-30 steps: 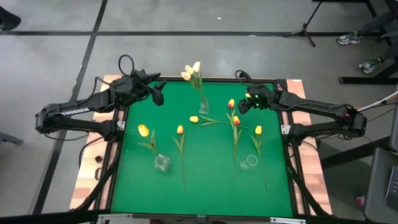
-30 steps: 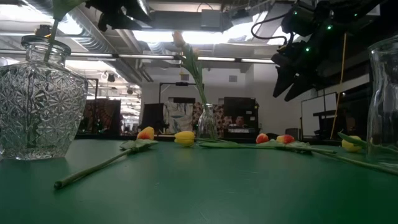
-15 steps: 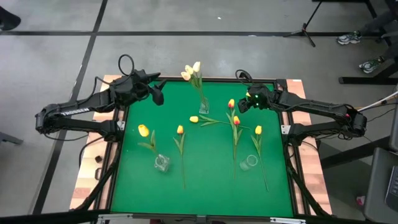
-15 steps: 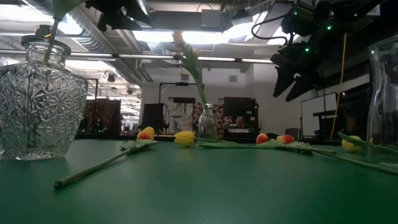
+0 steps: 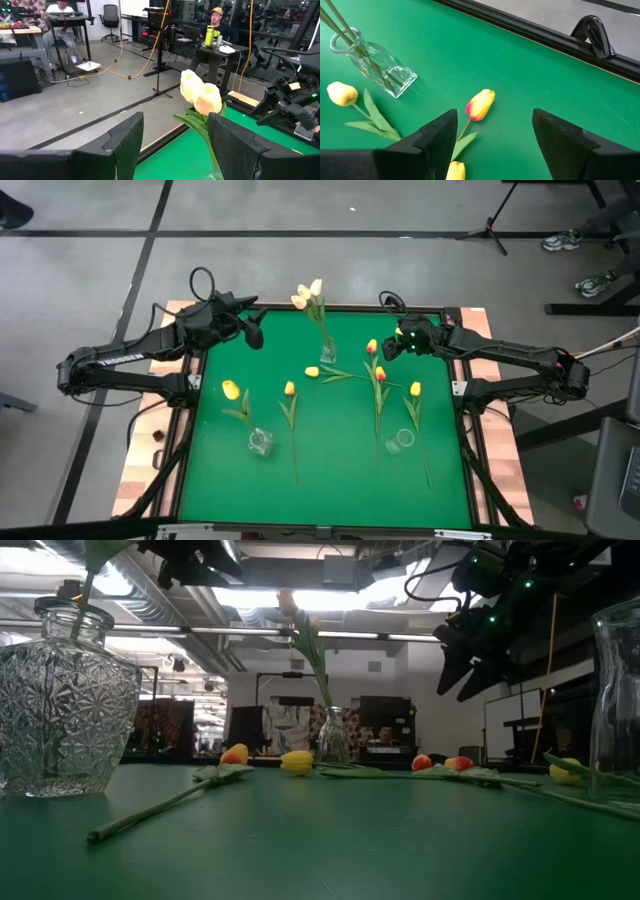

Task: Sort flowers into vase by color
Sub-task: Put the left yellow tulip into the bottom left transparent vase

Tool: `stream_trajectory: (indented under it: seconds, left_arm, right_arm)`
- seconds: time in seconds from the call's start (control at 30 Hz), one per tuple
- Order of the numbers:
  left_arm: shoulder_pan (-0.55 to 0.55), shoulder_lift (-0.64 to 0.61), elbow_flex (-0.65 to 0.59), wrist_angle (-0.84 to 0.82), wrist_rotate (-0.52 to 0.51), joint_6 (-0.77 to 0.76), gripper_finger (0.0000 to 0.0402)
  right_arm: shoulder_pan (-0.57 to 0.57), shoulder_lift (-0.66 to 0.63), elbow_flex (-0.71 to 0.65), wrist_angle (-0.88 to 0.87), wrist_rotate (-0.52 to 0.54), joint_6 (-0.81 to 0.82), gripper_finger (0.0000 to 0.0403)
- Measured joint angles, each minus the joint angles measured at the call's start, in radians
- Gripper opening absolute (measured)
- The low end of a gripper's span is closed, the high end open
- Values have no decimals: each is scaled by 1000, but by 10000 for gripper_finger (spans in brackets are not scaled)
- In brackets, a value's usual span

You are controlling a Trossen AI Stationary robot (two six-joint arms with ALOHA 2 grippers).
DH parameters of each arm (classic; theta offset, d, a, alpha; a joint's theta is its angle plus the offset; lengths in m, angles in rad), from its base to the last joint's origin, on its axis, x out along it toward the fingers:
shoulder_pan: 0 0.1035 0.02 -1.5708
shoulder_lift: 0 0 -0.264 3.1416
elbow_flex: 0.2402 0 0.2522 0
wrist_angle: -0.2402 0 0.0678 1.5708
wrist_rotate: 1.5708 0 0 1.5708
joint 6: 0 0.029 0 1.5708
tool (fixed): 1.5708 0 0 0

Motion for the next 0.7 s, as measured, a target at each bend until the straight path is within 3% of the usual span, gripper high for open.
stream_trajectory:
  seconds: [0.7]
  left_arm:
    - [0,0,0,-50,1,-54,217]
  right_arm:
    - [0,5,0,3,1,-4,257]
